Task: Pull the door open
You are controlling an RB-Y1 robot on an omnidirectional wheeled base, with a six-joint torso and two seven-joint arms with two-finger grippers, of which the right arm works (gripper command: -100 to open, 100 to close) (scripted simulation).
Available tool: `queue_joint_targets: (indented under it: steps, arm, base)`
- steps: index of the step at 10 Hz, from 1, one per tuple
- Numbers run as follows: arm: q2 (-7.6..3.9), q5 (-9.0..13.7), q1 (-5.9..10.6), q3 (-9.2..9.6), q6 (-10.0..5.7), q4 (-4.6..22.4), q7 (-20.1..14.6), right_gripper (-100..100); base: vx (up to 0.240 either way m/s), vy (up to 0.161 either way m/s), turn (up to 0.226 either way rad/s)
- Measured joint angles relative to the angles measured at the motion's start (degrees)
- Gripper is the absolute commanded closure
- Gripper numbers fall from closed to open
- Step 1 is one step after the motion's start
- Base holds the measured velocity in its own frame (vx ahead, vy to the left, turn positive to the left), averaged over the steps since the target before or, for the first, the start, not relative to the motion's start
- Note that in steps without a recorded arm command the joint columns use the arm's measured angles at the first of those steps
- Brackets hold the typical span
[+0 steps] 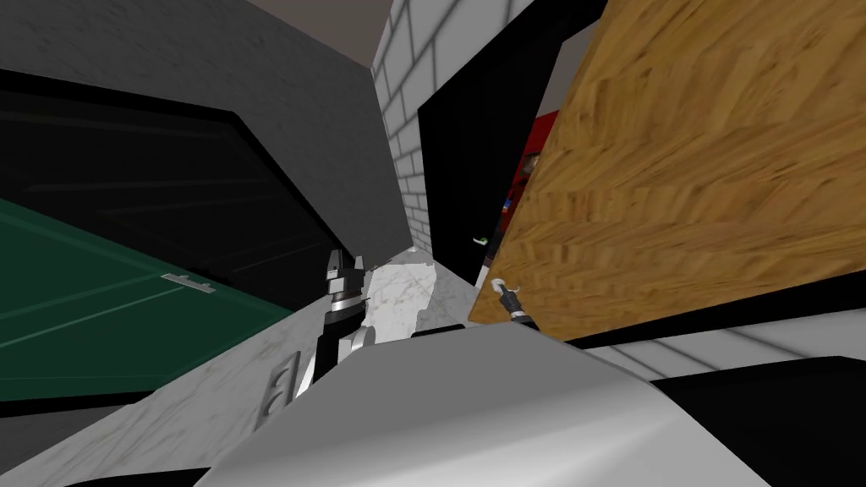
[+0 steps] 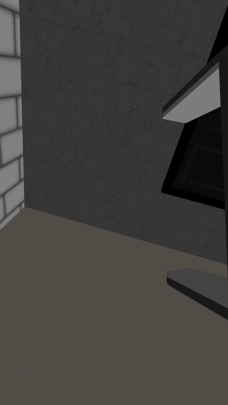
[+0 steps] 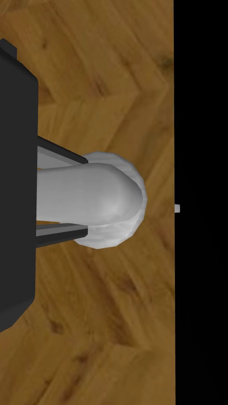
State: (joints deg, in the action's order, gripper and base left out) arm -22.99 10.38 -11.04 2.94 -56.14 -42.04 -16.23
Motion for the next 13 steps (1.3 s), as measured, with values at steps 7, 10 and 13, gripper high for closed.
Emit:
queue_joint_targets:
  steps: [7, 10, 13]
  arm:
    - [-0.30, -0.4, -5.24, 0.89, -3.66, -0.9, -0.3, 100]
    - [0.25, 0.1, -7.47, 1.00, -6.70, 0.3, -0.6, -100]
    - [0.05, 3.9, -9.72, -2.82, -8.12, 1.2, -1.0, -100]
  base:
    - [0.092, 0.024, 0.080]
    - [-0.031, 0.089, -0.172]
    - [-0.085, 0.161, -0.227]
